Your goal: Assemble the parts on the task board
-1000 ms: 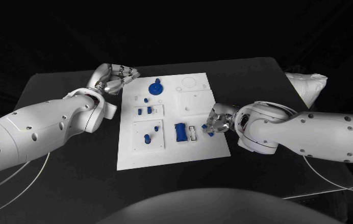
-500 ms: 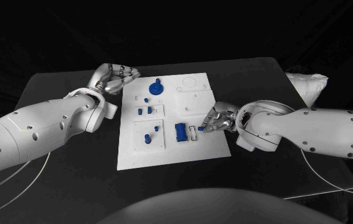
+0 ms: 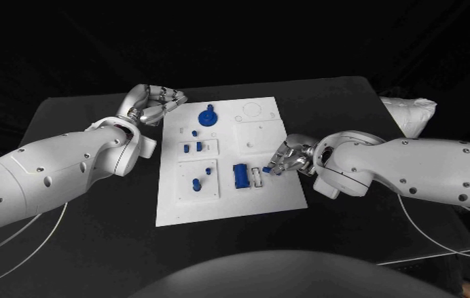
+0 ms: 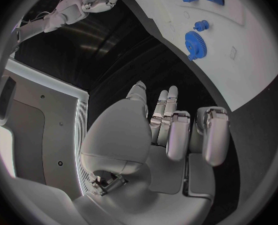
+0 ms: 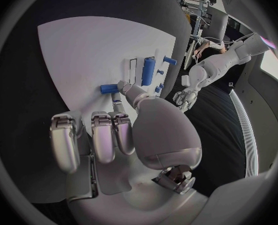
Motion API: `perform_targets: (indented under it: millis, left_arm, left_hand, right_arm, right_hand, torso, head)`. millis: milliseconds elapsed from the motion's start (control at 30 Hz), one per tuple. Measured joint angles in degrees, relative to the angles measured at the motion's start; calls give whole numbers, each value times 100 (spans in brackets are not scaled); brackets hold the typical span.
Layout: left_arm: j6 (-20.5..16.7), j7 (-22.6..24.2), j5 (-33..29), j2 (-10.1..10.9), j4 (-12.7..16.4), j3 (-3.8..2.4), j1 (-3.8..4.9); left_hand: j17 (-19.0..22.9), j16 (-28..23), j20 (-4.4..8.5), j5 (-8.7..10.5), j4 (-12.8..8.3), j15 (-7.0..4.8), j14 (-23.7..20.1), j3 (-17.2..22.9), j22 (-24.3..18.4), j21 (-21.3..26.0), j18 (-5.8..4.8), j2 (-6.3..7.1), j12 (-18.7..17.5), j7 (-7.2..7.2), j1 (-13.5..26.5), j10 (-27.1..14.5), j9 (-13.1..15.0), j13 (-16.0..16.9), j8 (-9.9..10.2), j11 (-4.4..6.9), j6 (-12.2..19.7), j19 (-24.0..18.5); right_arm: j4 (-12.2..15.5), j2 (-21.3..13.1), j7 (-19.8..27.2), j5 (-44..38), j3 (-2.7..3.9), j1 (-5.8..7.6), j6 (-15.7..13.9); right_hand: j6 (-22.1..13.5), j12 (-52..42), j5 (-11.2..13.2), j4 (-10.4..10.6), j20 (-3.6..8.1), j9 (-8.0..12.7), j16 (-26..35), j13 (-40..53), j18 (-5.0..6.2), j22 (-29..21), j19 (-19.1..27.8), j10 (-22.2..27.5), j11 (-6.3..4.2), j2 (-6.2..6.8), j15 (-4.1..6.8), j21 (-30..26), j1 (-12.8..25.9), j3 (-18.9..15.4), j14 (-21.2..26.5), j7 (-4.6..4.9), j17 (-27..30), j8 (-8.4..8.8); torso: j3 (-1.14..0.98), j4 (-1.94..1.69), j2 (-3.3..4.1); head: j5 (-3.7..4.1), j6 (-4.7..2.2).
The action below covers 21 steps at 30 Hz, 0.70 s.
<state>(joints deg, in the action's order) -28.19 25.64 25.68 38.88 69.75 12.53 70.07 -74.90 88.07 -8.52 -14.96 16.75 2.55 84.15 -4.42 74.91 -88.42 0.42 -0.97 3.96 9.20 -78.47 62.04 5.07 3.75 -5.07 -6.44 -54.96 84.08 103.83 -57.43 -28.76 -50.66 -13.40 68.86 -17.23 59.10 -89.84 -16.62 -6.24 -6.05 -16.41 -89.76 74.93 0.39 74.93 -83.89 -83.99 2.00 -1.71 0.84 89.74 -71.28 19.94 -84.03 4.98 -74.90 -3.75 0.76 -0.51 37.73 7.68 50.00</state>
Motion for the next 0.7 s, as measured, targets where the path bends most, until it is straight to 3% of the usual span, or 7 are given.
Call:
perform_targets:
  millis: [167,700]
  left_arm:
    - [0,-1,0,10,2,0,0]
    - [4,-4,0,19,5,0,0]
  left_hand:
    - [0,0,0,0,0,0,0,0,0,0,0,0,0,0,0,0,0,0,0,0,0,0]
    - [-5,0,0,0,0,0,0,0,0,0,0,0,0,0,0,0,0,0,0,0,0,0]
  right_arm:
    - [12,-1,-23,18,0,-5,14]
    - [191,-30,11,581,0,13,-187]
  right_hand:
    - [32,0,129,33,22,57,0,0,-1,0,-22,0,0,31,0,0,31,-33,0,32,0,0]
    - [73,0,166,60,22,102,0,0,0,-1,-22,0,1,31,0,0,31,-61,0,32,0,1]
  torso:
    - [-4,1,0]
    - [-1,2,-2]
  head:
    - [-14,0]
    - [-18,0]
